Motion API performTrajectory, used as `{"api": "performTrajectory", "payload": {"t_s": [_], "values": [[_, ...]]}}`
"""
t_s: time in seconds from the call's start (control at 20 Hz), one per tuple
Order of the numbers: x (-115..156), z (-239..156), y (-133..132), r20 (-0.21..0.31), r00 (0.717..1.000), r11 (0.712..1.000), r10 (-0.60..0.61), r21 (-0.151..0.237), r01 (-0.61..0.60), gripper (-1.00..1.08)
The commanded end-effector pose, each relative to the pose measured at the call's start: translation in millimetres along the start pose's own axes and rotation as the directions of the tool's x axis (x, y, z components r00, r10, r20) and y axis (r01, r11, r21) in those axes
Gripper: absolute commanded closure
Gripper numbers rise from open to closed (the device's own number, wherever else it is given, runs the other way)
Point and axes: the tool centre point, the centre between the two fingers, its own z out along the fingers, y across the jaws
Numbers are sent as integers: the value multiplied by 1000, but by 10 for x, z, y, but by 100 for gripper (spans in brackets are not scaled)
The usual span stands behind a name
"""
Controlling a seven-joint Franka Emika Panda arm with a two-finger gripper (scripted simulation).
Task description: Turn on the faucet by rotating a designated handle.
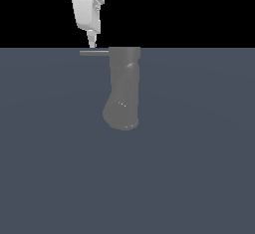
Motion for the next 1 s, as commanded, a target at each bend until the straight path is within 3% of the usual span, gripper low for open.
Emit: {"api": "performTrajectory", "payload": {"t_s": [0.0, 0.55, 0.95], "values": [[-42, 83, -64, -9, 999, 999, 39, 4, -39, 108], [-123, 244, -172, -26, 994, 994, 108, 13, -108, 108], [-130, 247, -71, -26, 994, 994, 107, 12, -107, 108]]}}
